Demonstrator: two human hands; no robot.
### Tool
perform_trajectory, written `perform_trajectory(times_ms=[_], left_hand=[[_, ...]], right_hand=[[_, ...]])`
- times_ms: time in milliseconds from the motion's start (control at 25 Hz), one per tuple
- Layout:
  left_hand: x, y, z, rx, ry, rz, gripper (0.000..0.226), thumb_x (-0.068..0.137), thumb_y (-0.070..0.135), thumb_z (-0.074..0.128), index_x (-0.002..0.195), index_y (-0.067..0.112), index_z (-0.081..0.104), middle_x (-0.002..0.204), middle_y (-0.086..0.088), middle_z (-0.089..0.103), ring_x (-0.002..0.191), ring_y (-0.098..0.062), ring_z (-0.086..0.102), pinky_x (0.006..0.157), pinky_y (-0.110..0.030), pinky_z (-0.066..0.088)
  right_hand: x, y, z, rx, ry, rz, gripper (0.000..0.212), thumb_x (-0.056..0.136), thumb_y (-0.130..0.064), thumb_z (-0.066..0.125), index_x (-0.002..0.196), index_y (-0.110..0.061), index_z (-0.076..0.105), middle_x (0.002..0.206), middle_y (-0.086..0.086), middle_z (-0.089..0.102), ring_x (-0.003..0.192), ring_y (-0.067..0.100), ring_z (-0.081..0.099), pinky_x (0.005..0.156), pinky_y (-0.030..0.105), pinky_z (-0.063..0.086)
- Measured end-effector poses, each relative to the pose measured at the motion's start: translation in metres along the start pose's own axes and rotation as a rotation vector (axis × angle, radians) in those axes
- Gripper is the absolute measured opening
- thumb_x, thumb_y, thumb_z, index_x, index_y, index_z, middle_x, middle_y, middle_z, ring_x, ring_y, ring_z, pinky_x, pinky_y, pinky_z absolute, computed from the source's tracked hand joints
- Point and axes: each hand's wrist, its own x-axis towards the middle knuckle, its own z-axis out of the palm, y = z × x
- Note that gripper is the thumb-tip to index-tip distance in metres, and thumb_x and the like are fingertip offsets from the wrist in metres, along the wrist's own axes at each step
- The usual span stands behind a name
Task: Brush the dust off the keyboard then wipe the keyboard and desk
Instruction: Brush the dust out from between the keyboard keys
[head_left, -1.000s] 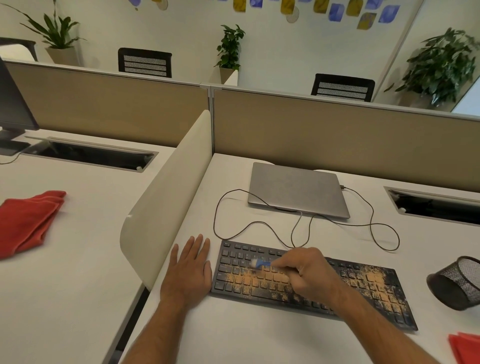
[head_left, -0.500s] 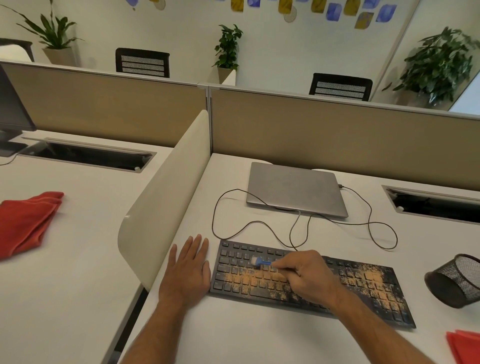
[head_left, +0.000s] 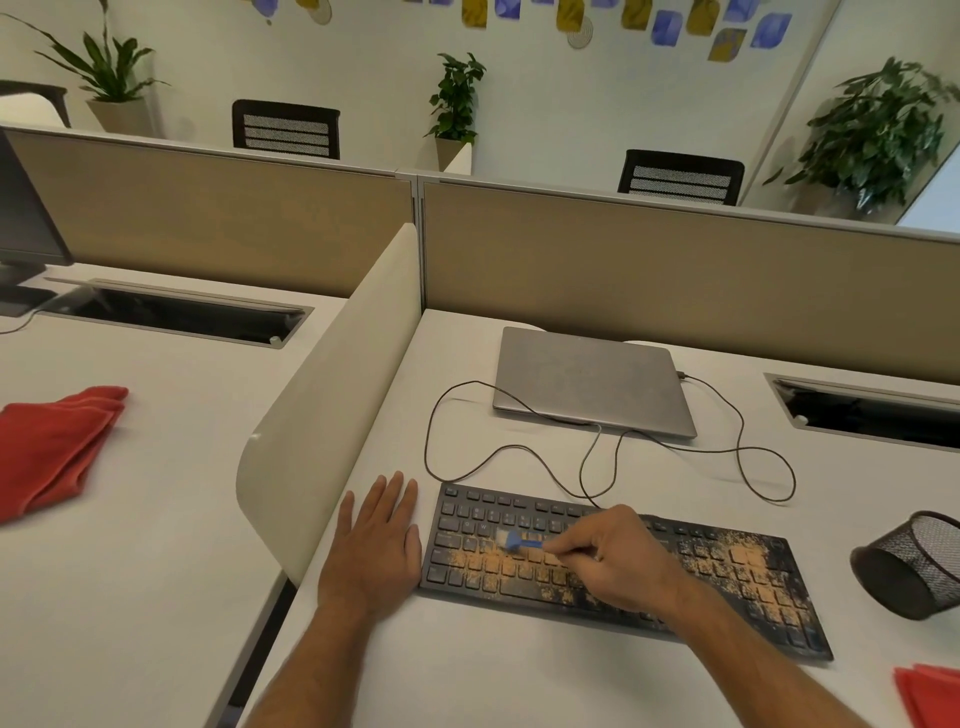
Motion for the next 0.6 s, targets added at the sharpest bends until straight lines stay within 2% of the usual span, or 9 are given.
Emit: perform_trajectory(times_ms=[80,160,240,400,600], left_hand=[[0.001,0.0,0.001,-0.009,0.013,0.0,0.076,0.089,0.047,-0.001,0.16,0.023,0.011,0.167,0.006,0.004,0.154,-0.012,-0.003,0.125,-0.044,-0.007],[0.0,0.0,0.001,-0.012,0.012,-0.001,0.076,0.089,0.047,-0.001,0.16,0.023,0.012,0.167,0.006,0.005,0.154,-0.012,-0.003,0.124,-0.044,-0.008],[0.0,0.0,0.001,-0.001,0.003,-0.001,0.077,0.088,0.047,-0.003,0.16,0.024,0.009,0.167,0.007,0.002,0.154,-0.011,-0.006,0.124,-0.043,-0.01],[0.0,0.0,0.0,-0.01,0.007,-0.003,0.076,0.088,0.047,-0.002,0.16,0.023,0.01,0.167,0.007,0.004,0.154,-0.011,-0.005,0.124,-0.043,-0.009],[-0.001,0.0,-0.001,0.0,-0.001,-0.002,0.077,0.087,0.048,-0.005,0.16,0.023,0.007,0.167,0.007,0.001,0.154,-0.011,-0.007,0.124,-0.043,-0.01]], right_hand=[[-0.001,0.002,-0.007,0.034,0.038,0.016,0.021,0.085,-0.012,0.064,0.098,-0.023,0.075,0.083,-0.009,0.073,0.068,0.013,0.065,0.058,0.03,0.057],[-0.001,0.003,-0.012,0.054,0.146,0.005,0.021,0.084,-0.01,0.065,0.099,-0.022,0.075,0.084,-0.009,0.073,0.068,0.007,0.066,0.057,0.023,0.055],[-0.002,0.003,-0.013,-0.034,0.124,-0.032,0.024,0.085,-0.012,0.063,0.104,-0.024,0.073,0.089,-0.01,0.074,0.073,0.001,0.065,0.062,0.014,0.052],[-0.006,0.005,-0.019,-0.28,0.003,-0.089,0.03,0.084,-0.013,0.057,0.107,-0.025,0.072,0.095,-0.01,0.073,0.083,0.007,0.064,0.076,0.024,0.054],[-0.002,0.002,-0.022,-0.138,0.188,-0.096,0.025,0.083,-0.012,0.065,0.103,-0.023,0.073,0.093,-0.01,0.074,0.081,0.001,0.065,0.076,0.019,0.055]])
